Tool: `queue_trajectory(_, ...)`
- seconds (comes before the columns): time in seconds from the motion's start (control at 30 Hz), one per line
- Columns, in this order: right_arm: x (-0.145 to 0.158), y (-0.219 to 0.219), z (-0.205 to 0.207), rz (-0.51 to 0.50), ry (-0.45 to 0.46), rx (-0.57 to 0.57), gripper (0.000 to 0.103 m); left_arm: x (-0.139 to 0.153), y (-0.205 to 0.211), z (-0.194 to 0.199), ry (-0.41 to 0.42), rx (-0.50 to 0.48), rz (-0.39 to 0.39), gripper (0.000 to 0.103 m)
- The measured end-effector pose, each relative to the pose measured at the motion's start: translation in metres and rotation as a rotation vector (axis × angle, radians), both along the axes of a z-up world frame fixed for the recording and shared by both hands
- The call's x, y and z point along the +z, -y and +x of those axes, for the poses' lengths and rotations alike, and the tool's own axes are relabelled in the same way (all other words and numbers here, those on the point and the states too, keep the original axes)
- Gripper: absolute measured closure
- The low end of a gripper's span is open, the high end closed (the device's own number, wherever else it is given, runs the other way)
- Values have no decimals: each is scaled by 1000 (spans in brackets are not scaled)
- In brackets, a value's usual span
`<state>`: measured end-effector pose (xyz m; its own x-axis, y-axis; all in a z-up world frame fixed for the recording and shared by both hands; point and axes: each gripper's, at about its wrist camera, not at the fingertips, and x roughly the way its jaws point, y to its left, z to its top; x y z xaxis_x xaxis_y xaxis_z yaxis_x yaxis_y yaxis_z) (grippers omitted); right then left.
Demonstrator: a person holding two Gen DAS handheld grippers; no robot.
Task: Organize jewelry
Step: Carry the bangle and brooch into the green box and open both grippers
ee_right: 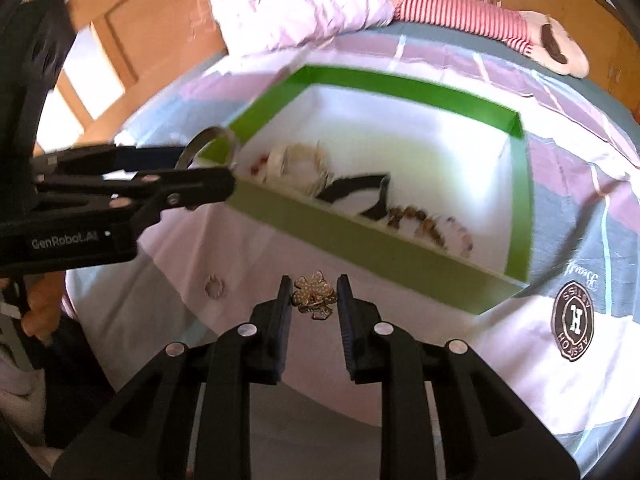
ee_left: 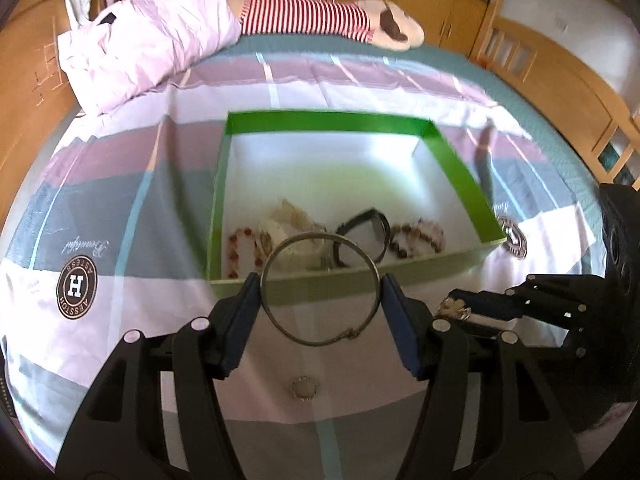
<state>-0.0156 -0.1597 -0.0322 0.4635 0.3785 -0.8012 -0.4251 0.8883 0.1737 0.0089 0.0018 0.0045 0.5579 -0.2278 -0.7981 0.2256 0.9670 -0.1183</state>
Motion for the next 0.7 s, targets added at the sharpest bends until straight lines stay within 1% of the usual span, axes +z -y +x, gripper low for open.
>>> queue_trajectory(0.1, 8, 11, 6, 15, 33, -38, 80, 0, 0, 1, 27, 12, 17, 41)
queue_trajectory(0.3, 23, 17, 12, 34, 101, -94, 80, 2, 1, 1, 87, 35, 11, 41)
queue_trajectory(0.4, 26, 14, 26, 25, 131, -118, 80, 5, 1, 3, 121, 59, 11, 41)
queue_trajectory(0.53, 25, 18, 43, 19, 136, -147, 80, 1, 0, 17, 118, 93, 16, 41)
queue_trajectory(0.63, 18, 23, 53, 10, 113, -175, 80, -6, -1, 27, 105, 117, 0, 41)
queue_trajectory(0.7, 11, 24, 58, 1, 91, -192, 80, -13, 2, 32, 90, 122, 12, 41)
